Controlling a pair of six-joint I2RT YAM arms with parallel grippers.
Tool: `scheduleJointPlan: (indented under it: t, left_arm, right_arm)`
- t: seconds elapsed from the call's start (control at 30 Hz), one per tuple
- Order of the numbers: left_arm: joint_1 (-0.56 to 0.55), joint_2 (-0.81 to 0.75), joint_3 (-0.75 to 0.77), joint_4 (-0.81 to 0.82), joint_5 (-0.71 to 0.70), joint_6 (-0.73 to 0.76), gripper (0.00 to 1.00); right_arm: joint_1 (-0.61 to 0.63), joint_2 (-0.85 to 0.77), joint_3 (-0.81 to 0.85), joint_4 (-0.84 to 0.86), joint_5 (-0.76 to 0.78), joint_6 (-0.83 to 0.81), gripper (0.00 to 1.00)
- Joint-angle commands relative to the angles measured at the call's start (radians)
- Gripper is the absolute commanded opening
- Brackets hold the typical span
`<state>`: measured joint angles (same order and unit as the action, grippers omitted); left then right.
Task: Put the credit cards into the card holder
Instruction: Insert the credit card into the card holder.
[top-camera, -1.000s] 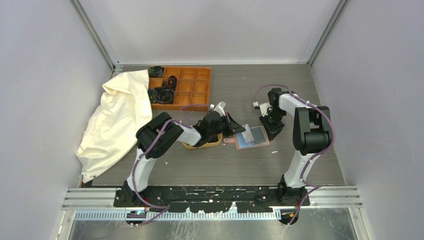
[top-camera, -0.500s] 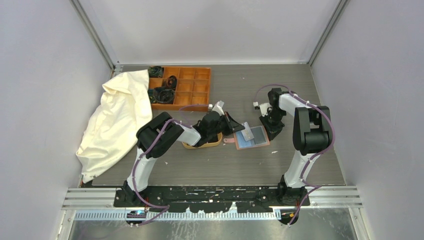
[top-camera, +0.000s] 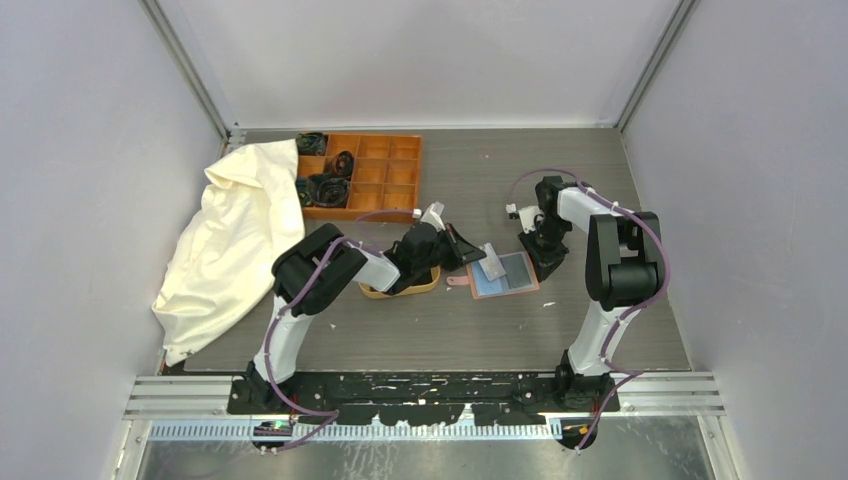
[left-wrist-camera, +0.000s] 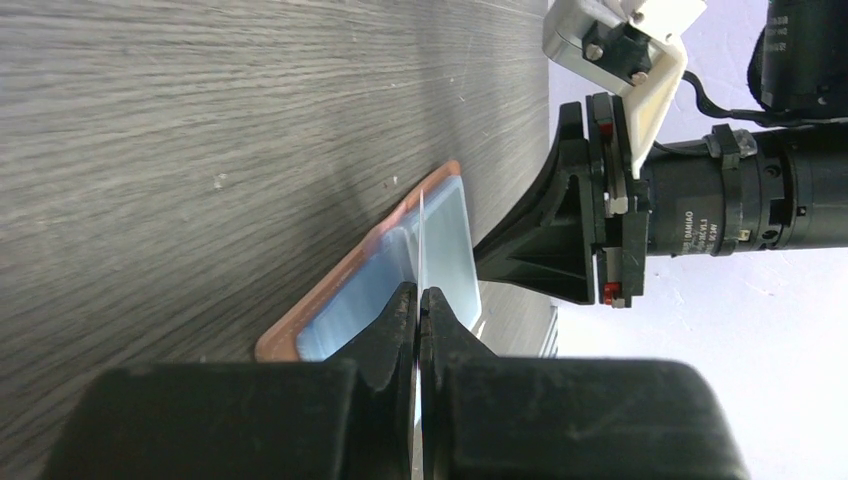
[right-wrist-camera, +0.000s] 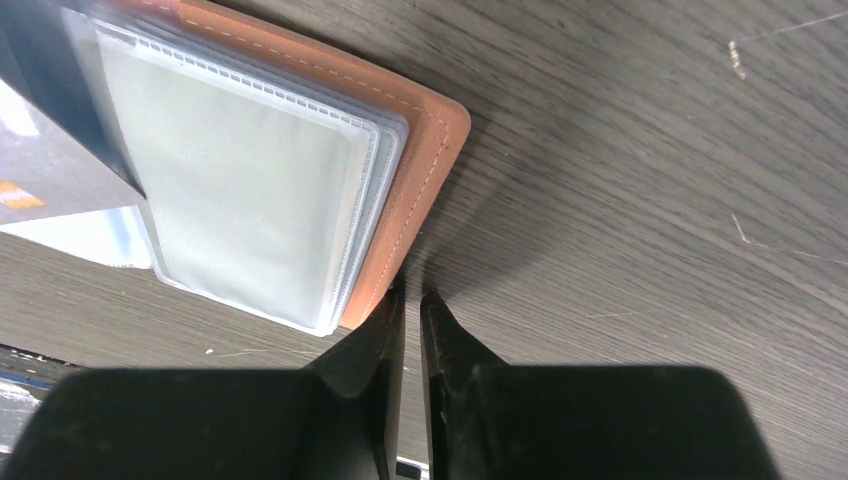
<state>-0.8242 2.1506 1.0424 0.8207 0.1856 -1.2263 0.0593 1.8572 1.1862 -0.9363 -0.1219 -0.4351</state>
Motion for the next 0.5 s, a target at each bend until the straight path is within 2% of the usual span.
scheduleJointPlan:
  t: [0.0,0.47]
  left_arm:
    - [0.020,-0.014,-0.022,0.015,-0.030,0.015,0.00]
    - [0.019,0.013,-0.001,0.026,-0.004,-0.005,0.00]
  right_arm:
    - [0.009,0.008,0.023,-0.005,-0.022,-0.004,0.17]
    - [0.011,0.010,0.023,-0.008,-0.022,-0.005,0.17]
